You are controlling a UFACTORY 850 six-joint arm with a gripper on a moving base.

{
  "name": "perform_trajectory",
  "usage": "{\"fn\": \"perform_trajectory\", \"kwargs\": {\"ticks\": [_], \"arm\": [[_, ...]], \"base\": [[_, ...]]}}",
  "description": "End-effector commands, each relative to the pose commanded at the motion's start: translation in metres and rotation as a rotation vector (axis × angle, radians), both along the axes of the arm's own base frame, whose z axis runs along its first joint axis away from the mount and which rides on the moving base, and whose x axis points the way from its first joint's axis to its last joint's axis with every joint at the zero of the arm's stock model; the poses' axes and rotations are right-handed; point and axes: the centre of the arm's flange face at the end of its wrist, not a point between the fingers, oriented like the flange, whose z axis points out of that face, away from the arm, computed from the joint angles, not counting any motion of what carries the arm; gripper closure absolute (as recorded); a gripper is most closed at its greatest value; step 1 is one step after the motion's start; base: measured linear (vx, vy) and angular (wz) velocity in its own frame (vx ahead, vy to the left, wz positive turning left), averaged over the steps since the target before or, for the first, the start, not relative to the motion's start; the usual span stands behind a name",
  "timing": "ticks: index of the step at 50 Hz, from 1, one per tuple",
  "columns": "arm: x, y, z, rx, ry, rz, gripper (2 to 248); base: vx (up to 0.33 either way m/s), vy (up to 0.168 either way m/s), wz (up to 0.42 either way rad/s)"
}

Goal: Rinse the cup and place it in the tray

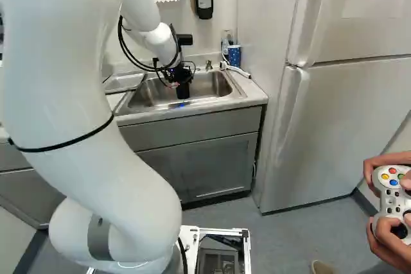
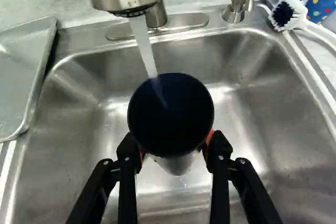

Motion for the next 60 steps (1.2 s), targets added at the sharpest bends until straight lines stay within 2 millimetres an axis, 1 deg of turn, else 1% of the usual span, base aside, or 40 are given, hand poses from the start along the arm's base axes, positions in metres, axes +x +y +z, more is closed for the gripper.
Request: {"fn": "perform_trajectory", "kwargs": {"ticks": [14,20,24,37,60], "arm": [[0.019,0.008,-0.001,-0.081,-0.011,0.082,127],[0.019,0.016,-0.001,-0.116,-0.015,0.125,127],[0.017,0.017,-0.001,-0.125,-0.015,0.134,127],[0.015,0.016,-0.001,-0.087,-0.006,0.085,127],[0.017,0.015,-0.001,0.004,0.008,-0.021,127]], "base": [[0.0,0.0,0.0],[0.0,0.0,0.0],[0.0,0.0,0.0],[0.0,0.0,0.0],[0.0,0.0,0.0]]}}
